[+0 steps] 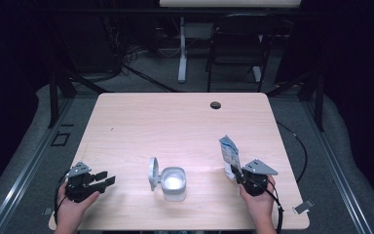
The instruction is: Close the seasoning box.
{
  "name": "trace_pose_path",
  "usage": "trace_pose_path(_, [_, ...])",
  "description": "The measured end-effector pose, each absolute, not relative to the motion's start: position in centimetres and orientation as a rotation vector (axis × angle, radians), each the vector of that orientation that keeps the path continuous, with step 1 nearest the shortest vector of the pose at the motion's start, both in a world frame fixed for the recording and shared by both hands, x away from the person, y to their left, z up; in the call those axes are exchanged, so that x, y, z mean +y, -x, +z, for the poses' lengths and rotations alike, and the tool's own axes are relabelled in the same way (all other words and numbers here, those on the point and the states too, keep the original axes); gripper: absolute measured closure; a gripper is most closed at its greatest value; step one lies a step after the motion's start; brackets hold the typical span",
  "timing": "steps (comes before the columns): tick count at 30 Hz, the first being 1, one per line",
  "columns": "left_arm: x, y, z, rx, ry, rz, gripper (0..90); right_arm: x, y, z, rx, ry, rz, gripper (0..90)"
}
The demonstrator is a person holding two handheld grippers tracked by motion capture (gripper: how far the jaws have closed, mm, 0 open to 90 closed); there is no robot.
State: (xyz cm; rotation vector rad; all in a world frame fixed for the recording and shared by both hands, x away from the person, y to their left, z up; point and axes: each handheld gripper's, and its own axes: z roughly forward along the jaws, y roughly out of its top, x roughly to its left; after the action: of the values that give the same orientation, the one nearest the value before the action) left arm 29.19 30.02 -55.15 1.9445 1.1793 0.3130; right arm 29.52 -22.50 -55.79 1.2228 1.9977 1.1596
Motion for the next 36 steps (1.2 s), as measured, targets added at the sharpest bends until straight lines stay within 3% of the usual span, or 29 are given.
trace_pose_path(21, [29.8, -29.2, -54.8, 1.165, -1.948, 0.311, 54.5, -23.6, -28.5, -56.1, 2.020, -1.185, 1.132, 68.8])
trace_pose_path(36, [29.5, -29.3, -54.8, 1.156, -1.942, 0.311, 54.4, -23.6, -27.8, -55.9, 1.988, -1.201, 1.128, 47.5])
